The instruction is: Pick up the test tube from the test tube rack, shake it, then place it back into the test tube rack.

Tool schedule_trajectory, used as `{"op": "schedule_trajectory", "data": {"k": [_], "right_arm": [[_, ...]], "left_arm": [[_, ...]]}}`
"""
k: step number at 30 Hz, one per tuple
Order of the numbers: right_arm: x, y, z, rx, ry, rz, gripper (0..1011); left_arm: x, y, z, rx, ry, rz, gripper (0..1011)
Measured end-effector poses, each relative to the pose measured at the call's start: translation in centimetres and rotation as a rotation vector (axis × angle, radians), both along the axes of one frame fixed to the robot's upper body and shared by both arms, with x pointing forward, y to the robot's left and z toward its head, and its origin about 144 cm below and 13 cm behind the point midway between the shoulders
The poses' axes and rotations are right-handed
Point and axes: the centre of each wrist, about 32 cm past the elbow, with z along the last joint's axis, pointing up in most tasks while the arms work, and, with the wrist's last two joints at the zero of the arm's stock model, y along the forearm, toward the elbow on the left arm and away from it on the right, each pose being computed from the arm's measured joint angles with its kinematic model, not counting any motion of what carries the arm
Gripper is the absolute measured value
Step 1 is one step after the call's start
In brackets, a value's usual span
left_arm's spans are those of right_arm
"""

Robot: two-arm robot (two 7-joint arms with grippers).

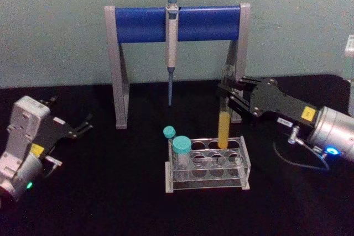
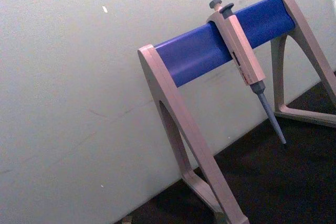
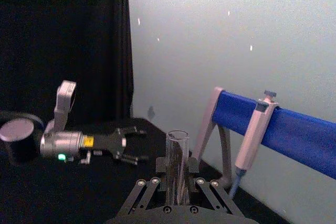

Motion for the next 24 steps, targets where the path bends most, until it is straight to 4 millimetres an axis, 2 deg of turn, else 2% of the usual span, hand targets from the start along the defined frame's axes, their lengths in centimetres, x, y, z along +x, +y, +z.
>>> {"op": "schedule_trajectory", "data": {"k": [5,10,17,24], "right_arm": [[-0.7,-1.2,0.4,-0.070,-0.039,-0.056,223],[-1.1,-1.1,0.6,-0.125,-0.087,-0.151,223],[-1.1,0.8,0.5,-0.188,-0.176,-0.297,223],[-0.5,2.5,0.0,-0.133,-0.207,-0.353,223]], "left_arm": [[0.0,0.0,0.0,0.000,0.000,0.000,1001],[0.0,0.0,0.0,0.000,0.000,0.000,1001],[0.0,0.0,0.0,0.000,0.000,0.000,1001],[0.0,0.0,0.0,0.000,0.000,0.000,1001]]}}
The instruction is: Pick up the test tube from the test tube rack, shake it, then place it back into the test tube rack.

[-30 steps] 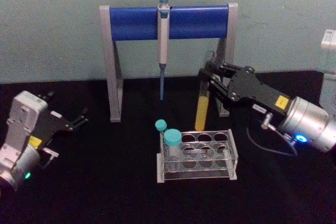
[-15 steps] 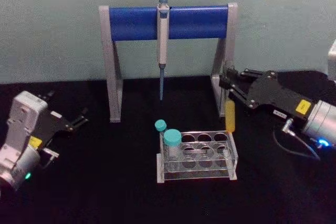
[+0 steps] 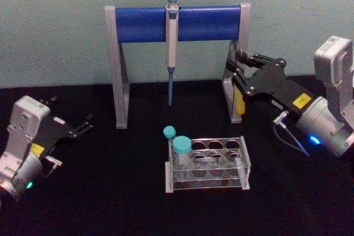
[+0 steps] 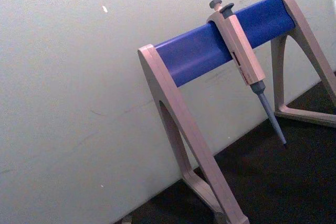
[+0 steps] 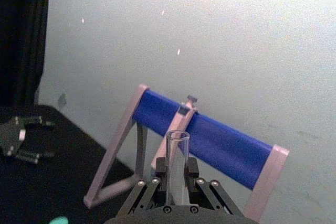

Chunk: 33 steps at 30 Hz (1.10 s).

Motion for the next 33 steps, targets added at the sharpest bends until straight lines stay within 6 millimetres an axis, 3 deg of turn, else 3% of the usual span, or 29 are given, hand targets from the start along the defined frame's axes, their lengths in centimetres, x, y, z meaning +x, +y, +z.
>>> {"op": "schedule_trajectory", "data": {"k": [14,23,33], "right_arm": [[1.0,0.7,-1.1,0.214,0.080,0.187,223],[0.5,-1.1,-1.2,0.220,0.146,0.276,223],[0.1,-2.7,-1.2,0.193,0.145,0.211,223]], "left_arm": [[0.0,0.0,0.0,0.000,0.000,0.000,1001],[0.0,0.0,0.0,0.000,0.000,0.000,1001],[0.0,0.0,0.0,0.000,0.000,0.000,1001]]}}
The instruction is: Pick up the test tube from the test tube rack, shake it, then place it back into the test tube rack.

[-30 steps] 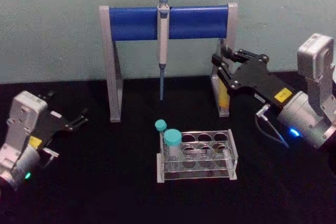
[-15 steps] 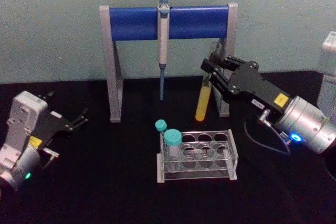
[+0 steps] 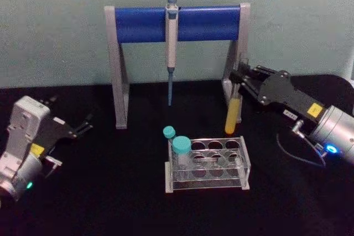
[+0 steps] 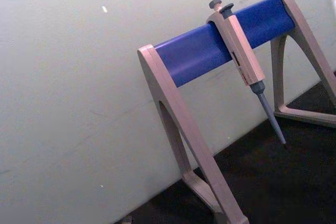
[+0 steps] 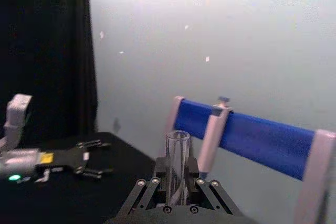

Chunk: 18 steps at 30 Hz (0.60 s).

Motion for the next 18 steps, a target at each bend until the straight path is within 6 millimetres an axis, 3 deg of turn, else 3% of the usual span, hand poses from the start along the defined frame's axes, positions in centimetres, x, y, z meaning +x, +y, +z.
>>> {"op": "schedule_trajectory", "data": {"k": [18], "right_arm": [[0.5,1.4,-1.9,0.031,-0.038,-0.026,223]], "left_arm": [[0.0,0.0,0.0,0.000,0.000,0.000,1001]]}}
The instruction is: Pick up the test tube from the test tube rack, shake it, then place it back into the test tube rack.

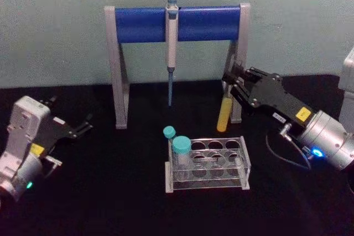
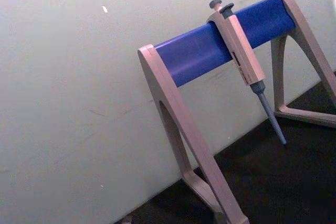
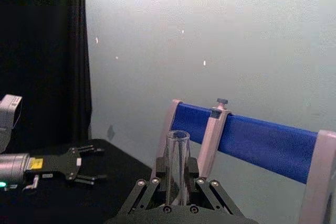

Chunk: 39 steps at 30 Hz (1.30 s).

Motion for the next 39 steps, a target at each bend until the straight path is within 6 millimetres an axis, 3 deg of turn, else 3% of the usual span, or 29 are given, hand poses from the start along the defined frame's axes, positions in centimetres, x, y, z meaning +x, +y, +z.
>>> {"op": "schedule_trajectory", "data": {"k": [39], "right_arm": [[1.3,0.7,-2.4,-0.056,0.089,0.046,223]], "left_arm": [[0.0,0.0,0.0,0.000,0.000,0.000,1001]]}}
